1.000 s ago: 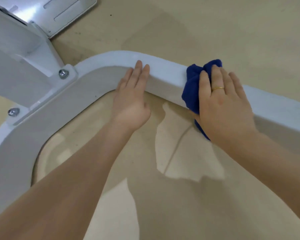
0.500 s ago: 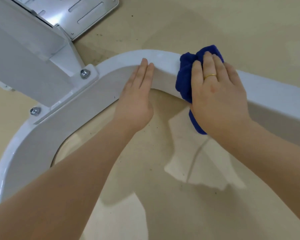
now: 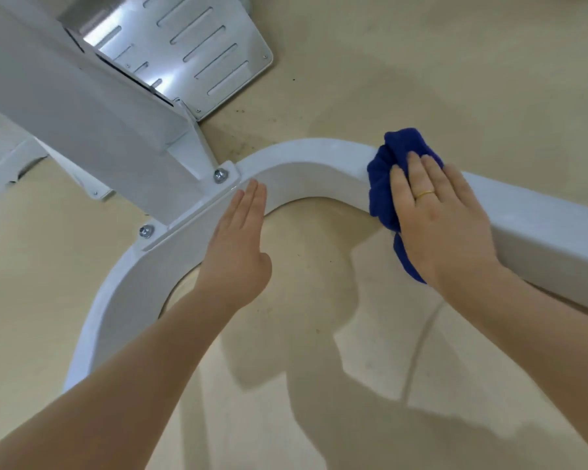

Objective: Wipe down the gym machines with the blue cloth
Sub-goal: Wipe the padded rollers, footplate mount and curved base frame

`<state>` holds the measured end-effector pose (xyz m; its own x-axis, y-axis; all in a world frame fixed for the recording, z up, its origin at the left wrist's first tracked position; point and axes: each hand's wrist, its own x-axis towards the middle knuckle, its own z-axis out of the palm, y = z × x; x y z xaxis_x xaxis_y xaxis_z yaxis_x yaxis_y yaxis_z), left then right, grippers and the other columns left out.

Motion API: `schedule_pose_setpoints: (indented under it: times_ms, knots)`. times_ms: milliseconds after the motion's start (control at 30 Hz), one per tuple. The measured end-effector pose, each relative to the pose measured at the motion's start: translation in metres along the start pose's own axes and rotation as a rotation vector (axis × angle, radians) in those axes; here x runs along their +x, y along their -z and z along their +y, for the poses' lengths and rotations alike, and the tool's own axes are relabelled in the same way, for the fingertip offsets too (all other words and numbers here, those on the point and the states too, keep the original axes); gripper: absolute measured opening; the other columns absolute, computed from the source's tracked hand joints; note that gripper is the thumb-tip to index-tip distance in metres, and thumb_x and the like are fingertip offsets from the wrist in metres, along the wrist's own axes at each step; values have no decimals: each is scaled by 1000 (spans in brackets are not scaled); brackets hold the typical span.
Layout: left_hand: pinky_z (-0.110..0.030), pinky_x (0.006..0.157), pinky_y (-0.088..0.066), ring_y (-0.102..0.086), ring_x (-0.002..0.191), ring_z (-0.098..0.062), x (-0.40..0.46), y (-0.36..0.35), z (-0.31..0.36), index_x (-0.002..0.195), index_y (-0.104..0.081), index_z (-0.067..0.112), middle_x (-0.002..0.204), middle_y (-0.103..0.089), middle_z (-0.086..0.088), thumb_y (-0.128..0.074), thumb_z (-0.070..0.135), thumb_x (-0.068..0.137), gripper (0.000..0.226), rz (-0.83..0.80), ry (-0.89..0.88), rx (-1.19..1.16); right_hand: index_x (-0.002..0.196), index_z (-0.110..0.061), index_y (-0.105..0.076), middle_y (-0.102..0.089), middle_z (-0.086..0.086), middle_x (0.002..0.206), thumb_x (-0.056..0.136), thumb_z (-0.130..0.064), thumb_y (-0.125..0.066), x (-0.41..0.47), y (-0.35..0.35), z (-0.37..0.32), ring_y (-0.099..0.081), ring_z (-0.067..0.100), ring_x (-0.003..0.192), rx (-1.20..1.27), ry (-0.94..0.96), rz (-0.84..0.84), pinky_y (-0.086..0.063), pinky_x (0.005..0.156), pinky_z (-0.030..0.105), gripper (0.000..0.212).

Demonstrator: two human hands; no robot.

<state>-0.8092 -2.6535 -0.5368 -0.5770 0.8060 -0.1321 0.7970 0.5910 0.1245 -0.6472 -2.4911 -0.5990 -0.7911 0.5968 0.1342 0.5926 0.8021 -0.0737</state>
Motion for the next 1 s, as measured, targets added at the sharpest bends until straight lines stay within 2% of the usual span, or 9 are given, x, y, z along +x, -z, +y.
schedule_pose_setpoints:
  times_ms: [67, 133, 233, 367, 467, 533, 700, 867, 1000]
  knots:
    - [-24, 117, -1, 11, 144, -9, -13, 7, 9, 148, 8, 19, 156, 10, 8, -42, -8, 79, 89, -27, 13, 13, 150, -7, -7, -5, 16, 157, 97, -16, -34, 15, 8, -3, -7, 28, 145, 78, 43, -100, 2, 116, 36, 60]
    - [-24, 117, 0, 12, 144, -10, -27, 16, 18, 147, 9, 18, 156, 12, 7, -42, -8, 79, 89, -41, 11, 31, 149, -13, -15, -13, 11, 157, 98, -21, -37, 34, 18, -3, -15, 25, 144, 166, 116, -231, -5, 116, 34, 56]
    - [-21, 114, 3, 9, 144, -12, -44, 38, 27, 148, 5, 16, 156, 8, 5, -41, -9, 77, 88, 13, -13, 39, 111, -10, -50, -55, 2, 98, 91, -13, -44, 36, 55, 0, -50, 29, 96, 593, 99, -443, -33, 92, 40, 20]
    - [-21, 114, 3, 9, 144, -11, -71, 62, 35, 148, 5, 17, 156, 8, 7, -40, -9, 77, 88, 47, 62, 27, 122, -14, -48, -53, 2, 101, 95, -25, -50, -14, 84, -4, -52, 22, 91, 735, 58, -327, -38, 78, 29, 29]
    - [-17, 111, 8, 14, 142, -4, -103, 78, 40, 147, 11, 24, 154, 16, 15, -39, -6, 81, 88, 10, 179, -7, 99, -19, -47, -56, -9, 84, 93, -21, -55, -49, 91, -8, -56, 7, 75, 988, -124, -297, -36, 62, 12, 10]
    - [-17, 110, 9, 15, 142, -4, -129, 91, 40, 147, 13, 24, 147, 20, 20, -40, -1, 84, 86, -16, 204, 3, 93, -19, -42, -54, -9, 80, 91, -20, -58, -59, 95, -12, -53, 6, 71, 1114, -251, -308, -39, 63, 17, 17]
    - [-25, 117, 4, 17, 142, -7, -169, 137, 27, 146, 15, 24, 148, 23, 18, -40, 5, 85, 84, -33, 210, 40, 71, -12, -43, -41, -17, 59, 84, -28, -46, -67, 139, -31, -40, 11, 58, 954, -94, -416, -43, 60, 23, 20]
    - [-21, 115, 4, 12, 144, -9, -186, 178, 15, 148, 9, 21, 156, 14, 9, -42, 7, 88, 80, 85, 168, -15, 94, -25, -57, -64, -7, 88, 90, -36, -55, -73, 205, -56, -59, 14, 85, 941, -95, -387, -43, 78, 28, 12]
    - [-23, 116, -1, 8, 144, -9, -209, 180, -8, 148, 5, 23, 156, 10, 9, -44, 8, 88, 79, 137, 124, -32, 79, -26, -52, -62, -5, 80, 90, -36, -54, -83, 221, -89, -57, 16, 78, 965, -167, -361, -42, 72, 29, 15]
